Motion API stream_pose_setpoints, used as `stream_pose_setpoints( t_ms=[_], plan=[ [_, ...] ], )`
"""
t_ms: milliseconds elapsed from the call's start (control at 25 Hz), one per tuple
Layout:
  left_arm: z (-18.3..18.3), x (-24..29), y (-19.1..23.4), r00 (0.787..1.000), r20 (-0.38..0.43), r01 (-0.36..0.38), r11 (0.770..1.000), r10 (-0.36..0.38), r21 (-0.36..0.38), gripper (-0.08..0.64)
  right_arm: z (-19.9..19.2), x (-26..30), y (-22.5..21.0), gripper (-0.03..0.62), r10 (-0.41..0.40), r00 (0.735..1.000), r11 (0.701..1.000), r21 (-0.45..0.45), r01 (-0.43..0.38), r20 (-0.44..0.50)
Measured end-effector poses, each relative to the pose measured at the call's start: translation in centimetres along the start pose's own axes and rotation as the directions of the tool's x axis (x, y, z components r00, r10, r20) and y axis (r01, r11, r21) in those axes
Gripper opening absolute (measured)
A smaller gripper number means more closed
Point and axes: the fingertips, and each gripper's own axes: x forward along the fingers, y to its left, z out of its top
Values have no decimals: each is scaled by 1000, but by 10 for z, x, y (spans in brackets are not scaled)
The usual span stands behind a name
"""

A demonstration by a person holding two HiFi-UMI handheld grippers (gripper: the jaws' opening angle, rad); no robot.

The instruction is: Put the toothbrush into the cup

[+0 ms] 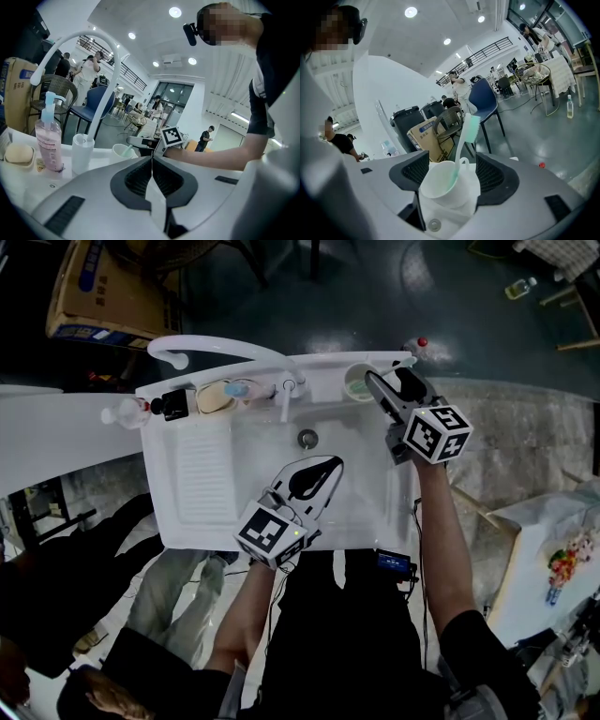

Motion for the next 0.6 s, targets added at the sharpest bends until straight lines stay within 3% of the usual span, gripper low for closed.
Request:
stream_pose_setpoints(
  t_ms=[600],
  plan=[
    [3, -12, -19, 1000, 24, 3, 1000, -3, 16, 12, -3, -23, 15, 299, -4, 999, 994, -107, 0, -38]
  ],
)
